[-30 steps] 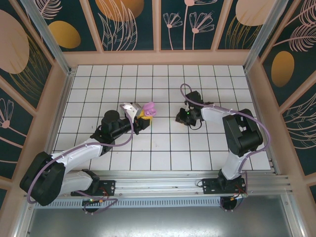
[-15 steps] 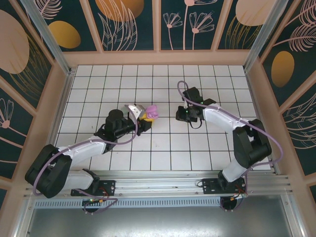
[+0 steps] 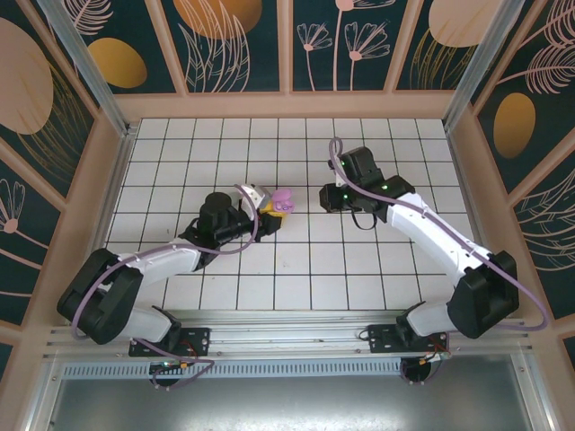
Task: Insert wireless bluetooth earbuds into charging case
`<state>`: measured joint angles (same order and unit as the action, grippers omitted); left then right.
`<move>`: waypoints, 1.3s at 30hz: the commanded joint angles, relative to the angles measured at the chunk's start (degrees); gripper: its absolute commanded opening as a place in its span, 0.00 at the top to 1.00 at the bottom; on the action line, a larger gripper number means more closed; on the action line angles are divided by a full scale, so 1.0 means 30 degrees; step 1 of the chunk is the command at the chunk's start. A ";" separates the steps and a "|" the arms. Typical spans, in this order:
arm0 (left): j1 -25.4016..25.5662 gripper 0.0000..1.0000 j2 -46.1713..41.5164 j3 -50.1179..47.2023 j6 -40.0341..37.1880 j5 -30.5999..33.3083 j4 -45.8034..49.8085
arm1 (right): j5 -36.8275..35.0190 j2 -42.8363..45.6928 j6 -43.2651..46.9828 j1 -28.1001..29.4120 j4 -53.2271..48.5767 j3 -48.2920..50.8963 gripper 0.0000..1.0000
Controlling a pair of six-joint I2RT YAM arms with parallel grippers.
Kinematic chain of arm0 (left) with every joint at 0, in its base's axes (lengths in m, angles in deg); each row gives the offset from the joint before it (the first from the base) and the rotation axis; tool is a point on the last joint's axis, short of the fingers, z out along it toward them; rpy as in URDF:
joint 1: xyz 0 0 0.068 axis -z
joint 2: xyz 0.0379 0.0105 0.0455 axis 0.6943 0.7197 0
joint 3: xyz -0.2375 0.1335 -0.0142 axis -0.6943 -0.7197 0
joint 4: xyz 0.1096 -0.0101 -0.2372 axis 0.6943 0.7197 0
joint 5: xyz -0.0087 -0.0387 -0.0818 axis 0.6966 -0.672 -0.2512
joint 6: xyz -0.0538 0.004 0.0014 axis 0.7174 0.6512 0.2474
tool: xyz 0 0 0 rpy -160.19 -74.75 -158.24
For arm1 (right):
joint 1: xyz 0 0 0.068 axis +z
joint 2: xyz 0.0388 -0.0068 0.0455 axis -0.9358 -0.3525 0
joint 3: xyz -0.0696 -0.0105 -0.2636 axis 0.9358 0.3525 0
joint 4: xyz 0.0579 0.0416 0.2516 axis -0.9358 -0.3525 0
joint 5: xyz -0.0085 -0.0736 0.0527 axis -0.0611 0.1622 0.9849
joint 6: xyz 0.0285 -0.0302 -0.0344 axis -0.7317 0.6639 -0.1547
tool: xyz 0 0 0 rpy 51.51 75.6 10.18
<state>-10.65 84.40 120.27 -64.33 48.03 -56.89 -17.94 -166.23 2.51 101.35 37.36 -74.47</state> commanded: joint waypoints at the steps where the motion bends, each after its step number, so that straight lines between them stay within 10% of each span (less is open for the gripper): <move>1: 0.0011 0.64 0.0254 0.0916 0.0034 -0.1018 -0.0647 | 0.0242 0.0453 0.1545 0.0701 -0.0836 -0.1200 0.86; 39: 0.0026 0.63 -0.1448 0.1190 -0.0214 -0.3370 0.1313 | -0.2901 -0.2321 0.7800 0.5081 -0.4329 -0.4633 0.86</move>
<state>-10.65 81.50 122.32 -64.09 39.16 -53.22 -24.92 -172.40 24.02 115.60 26.52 -86.81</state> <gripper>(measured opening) 0.370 0.140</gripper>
